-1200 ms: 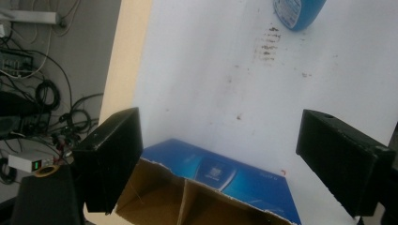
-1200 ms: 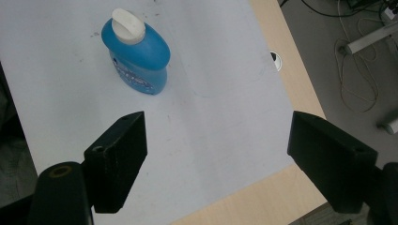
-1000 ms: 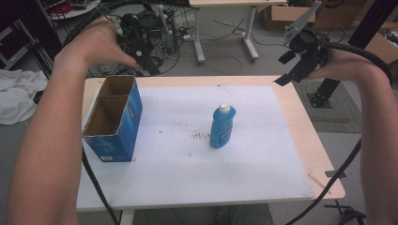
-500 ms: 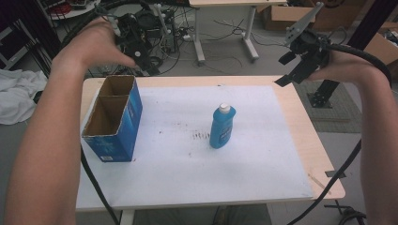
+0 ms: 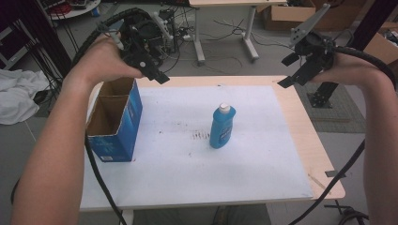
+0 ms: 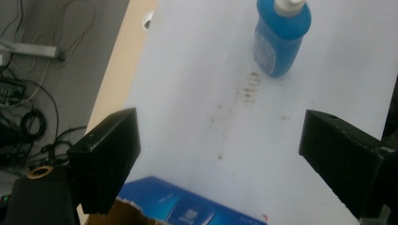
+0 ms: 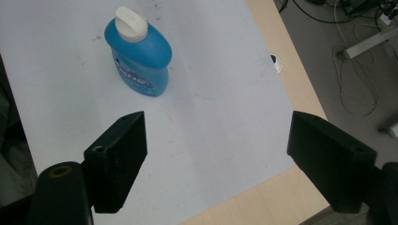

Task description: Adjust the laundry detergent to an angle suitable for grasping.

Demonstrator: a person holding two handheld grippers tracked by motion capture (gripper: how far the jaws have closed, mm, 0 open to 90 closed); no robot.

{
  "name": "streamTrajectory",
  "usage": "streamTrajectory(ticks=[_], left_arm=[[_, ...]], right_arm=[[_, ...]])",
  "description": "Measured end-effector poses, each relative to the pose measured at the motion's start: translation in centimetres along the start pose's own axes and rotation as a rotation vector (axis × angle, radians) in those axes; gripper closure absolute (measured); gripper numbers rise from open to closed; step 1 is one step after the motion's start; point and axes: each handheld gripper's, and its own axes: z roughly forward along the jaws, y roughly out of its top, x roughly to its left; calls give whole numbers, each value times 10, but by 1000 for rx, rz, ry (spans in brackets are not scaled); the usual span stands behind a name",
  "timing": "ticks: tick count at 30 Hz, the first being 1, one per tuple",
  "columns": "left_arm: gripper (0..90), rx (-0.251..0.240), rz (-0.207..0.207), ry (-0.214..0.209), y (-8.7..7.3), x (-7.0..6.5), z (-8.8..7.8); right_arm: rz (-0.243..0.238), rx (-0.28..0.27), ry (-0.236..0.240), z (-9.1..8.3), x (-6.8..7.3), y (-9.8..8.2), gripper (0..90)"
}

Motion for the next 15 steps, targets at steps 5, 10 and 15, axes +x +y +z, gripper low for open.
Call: streamTrajectory(ticks=[5,10,15], left_arm=[[125,-56,3,-17,-1,-8,12],[113,-71,8,-27,-2,-13,26],[110,-114,2,-57,-3,-15,39]], right_arm=[[-1,-4,2,0,2,-1,200],[0,-2,5,0,4,-1,202],[-1,-5,2,0,4,-1,202]])
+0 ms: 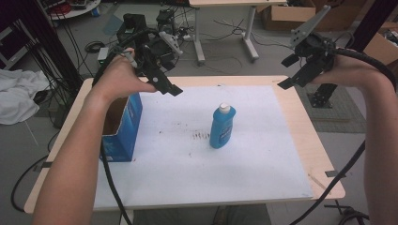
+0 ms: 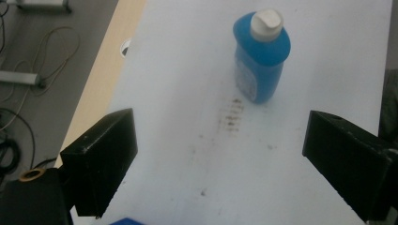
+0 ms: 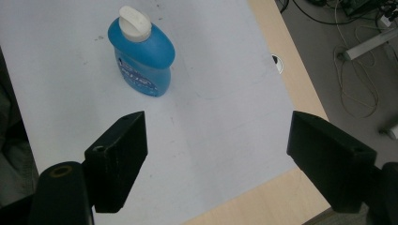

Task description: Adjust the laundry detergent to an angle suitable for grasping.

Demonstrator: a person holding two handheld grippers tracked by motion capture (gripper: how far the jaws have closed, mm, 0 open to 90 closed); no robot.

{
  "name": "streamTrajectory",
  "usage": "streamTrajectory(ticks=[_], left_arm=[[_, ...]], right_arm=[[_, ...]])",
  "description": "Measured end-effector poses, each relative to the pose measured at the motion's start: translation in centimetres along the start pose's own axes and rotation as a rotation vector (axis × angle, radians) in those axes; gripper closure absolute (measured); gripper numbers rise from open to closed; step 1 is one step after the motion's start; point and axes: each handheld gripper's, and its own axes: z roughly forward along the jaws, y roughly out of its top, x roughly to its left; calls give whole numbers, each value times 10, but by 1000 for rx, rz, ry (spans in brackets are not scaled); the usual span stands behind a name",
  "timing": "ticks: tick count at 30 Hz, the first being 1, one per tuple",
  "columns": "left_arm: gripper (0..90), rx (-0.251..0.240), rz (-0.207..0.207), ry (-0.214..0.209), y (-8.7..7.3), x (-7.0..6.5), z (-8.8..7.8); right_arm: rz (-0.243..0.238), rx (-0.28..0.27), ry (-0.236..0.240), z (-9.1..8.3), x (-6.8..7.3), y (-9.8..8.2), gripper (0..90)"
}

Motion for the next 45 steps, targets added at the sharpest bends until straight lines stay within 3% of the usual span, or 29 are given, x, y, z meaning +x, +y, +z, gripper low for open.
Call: streamTrajectory(ticks=[5,15,29,45], left_arm=[[109,-50,-5,-32,-4,-2,14],[103,-98,1,-39,-5,-10,36],[106,-140,-9,-35,-6,-20,67],[104,-170,-24,-72,-9,-34,102]], right_arm=[[2,2,-1,1,0,-2,204],[4,6,1,4,-1,-3,208],[0,8,4,7,-1,-1,212],[-2,12,8,8,-1,-1,216]])
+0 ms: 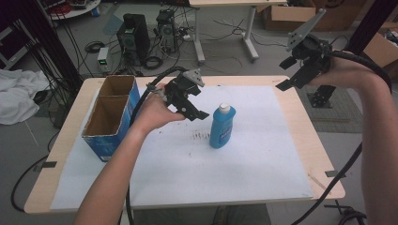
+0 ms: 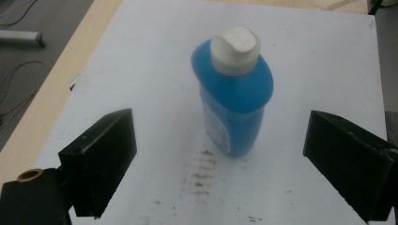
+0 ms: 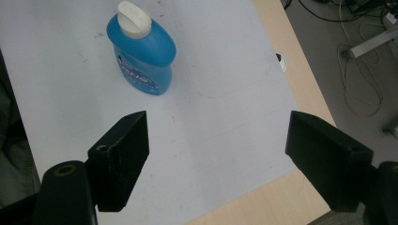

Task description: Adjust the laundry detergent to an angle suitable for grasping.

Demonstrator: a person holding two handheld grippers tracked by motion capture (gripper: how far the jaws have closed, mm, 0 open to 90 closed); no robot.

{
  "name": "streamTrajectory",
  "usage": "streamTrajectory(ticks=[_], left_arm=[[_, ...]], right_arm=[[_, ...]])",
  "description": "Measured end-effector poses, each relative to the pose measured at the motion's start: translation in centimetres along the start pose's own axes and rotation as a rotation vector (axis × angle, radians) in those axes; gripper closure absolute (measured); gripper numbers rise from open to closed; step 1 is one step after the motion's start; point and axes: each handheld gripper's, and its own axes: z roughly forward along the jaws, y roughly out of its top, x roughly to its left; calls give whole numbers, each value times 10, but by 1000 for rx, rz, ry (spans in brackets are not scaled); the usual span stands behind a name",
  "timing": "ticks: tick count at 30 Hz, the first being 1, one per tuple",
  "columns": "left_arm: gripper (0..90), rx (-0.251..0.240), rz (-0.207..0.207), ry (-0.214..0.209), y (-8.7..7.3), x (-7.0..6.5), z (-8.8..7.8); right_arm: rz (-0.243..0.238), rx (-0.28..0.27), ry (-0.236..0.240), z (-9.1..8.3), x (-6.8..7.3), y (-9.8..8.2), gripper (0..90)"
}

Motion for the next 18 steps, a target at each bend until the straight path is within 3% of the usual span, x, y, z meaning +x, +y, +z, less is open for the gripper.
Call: streamTrajectory(ticks=[11,18], left_arm=[[99,-18,-1,-33,-3,-6,26],[98,-35,-12,-29,-5,-9,40]], right_arm=[[-2,-3,-2,-1,1,-1,217],[0,-4,-3,-2,0,-3,218]])
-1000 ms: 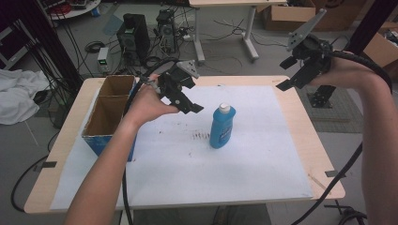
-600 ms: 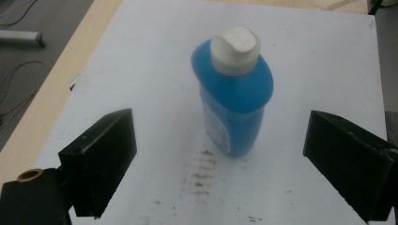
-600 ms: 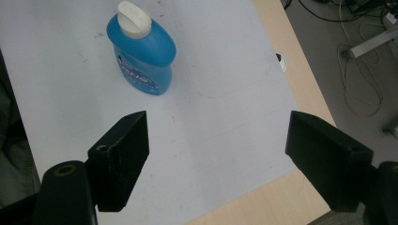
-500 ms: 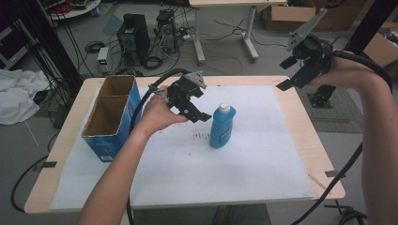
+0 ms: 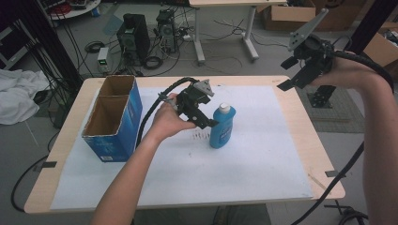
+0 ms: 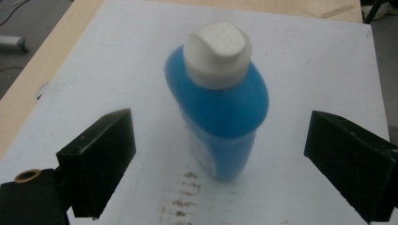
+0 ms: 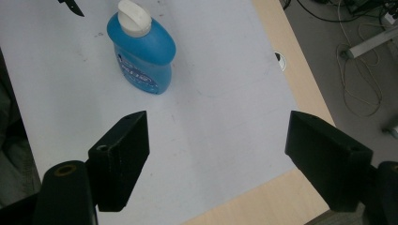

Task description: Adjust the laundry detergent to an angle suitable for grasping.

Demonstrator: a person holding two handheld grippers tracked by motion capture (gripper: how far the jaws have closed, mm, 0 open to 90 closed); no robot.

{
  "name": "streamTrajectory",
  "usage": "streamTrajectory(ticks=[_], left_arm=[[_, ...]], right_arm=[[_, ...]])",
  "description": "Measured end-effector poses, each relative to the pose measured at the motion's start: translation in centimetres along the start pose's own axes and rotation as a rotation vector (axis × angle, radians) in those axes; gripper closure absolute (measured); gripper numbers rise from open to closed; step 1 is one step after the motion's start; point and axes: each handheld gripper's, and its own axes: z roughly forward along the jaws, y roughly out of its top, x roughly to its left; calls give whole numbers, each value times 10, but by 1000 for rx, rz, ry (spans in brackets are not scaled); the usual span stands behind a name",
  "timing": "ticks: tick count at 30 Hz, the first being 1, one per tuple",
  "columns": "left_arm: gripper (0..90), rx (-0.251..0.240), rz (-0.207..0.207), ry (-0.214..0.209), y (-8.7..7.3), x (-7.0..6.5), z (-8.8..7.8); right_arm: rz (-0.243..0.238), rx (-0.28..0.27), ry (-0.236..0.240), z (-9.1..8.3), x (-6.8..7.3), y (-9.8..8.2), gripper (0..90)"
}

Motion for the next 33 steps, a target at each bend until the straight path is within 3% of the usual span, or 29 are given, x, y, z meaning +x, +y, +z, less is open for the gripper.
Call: streamTrajectory(ticks=[14,33], left_arm=[[97,-18,-19,28,-3,-3,18],[105,-31,-36,26,-5,-9,42]], right_arm=[[0,1,-2,-1,1,-1,220],[2,6,-1,-1,0,-2,221]])
